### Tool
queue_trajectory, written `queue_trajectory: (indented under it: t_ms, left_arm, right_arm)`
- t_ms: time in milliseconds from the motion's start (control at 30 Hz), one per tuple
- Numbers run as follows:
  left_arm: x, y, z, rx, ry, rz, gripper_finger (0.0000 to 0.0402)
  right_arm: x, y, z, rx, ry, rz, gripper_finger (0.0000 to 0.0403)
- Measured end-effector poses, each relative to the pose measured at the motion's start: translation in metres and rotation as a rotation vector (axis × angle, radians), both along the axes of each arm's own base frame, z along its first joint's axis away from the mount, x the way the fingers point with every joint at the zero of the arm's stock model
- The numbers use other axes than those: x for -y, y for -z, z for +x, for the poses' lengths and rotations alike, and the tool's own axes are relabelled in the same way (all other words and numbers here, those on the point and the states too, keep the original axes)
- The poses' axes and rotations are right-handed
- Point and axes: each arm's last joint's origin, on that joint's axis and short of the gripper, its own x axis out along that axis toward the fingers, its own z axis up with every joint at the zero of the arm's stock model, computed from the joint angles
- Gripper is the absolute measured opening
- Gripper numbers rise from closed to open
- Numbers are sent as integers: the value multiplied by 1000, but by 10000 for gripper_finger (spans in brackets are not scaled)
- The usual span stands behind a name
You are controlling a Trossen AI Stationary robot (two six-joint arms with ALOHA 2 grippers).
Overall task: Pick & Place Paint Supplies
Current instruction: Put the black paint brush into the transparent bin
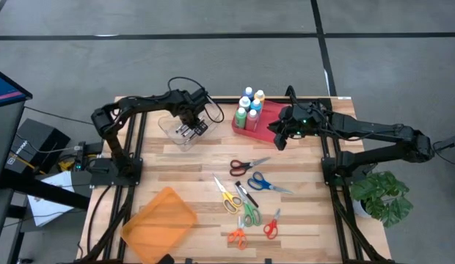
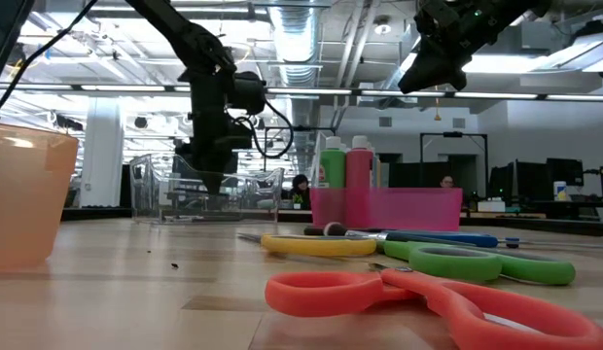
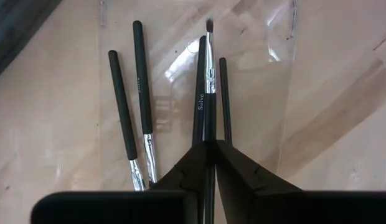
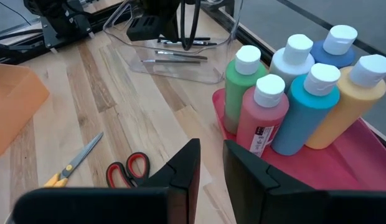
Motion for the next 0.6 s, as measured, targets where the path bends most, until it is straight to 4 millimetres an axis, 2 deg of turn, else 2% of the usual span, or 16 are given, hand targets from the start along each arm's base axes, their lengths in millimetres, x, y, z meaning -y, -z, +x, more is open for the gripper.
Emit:
queue_trajectory:
  t_ms: [200,400,500,600]
  left_arm:
    - [3,0,2,0,11,1,74]
    - [9,-5,4,13,19,4,160]
    - [18,-27,1,88,29,24,198]
    - [35,-62,-5,204,64,86,216]
  right_arm:
    - [0,0,0,0,0,0,68]
    - [0,0,0,0,0,0,68]
    - [0,0,0,0,-1,0,68]
    - [0,0,0,0,-1,0,68]
